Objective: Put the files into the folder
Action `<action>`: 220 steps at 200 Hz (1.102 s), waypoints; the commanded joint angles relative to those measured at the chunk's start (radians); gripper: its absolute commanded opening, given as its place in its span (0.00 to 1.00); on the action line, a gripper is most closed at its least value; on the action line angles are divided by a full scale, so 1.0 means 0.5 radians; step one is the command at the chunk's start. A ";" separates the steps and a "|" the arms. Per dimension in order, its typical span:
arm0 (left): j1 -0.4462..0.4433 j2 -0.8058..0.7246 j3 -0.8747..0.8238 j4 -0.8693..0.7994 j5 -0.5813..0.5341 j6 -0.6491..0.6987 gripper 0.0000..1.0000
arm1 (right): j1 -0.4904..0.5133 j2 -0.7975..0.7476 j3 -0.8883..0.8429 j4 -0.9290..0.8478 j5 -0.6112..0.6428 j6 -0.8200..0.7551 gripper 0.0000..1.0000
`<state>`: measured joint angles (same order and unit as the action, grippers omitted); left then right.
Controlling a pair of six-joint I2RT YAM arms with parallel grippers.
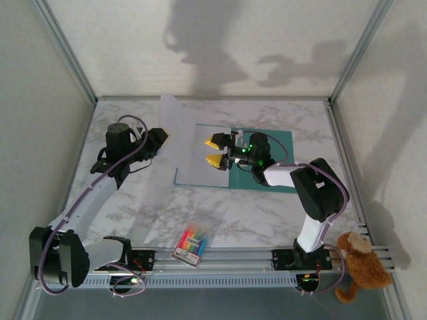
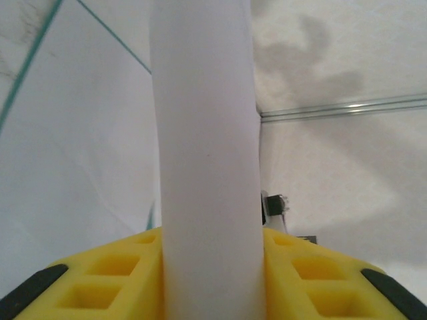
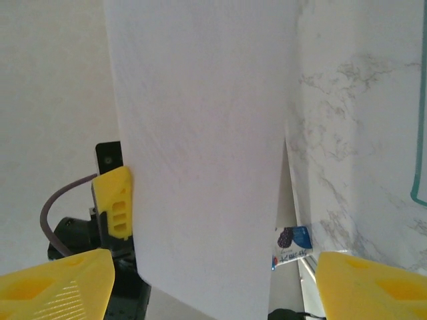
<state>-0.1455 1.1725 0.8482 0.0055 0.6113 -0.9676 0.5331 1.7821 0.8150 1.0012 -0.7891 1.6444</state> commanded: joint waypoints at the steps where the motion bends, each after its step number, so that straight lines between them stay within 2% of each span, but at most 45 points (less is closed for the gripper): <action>1: -0.096 -0.067 0.106 0.118 -0.081 -0.118 0.36 | -0.014 -0.067 -0.026 0.174 0.050 0.020 0.80; 67: -0.288 -0.126 0.148 0.186 -0.183 -0.225 0.35 | -0.015 -0.036 -0.081 0.448 0.130 0.138 0.82; 103: -0.357 -0.149 -0.012 0.324 -0.166 -0.324 0.35 | -0.014 -0.015 -0.054 0.734 0.211 0.281 0.81; 175: -0.362 -0.166 -0.105 0.251 -0.152 -0.244 0.35 | -0.014 -0.033 0.058 0.799 0.145 0.330 0.63; 220: -0.362 -0.130 -0.089 0.255 -0.121 -0.215 0.34 | -0.017 0.010 0.070 0.800 0.139 0.317 0.57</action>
<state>-0.3202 1.1133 0.7998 0.1200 0.5381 -1.0962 0.5323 1.7802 0.8227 1.3510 -0.7078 1.8038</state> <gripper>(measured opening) 0.343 0.586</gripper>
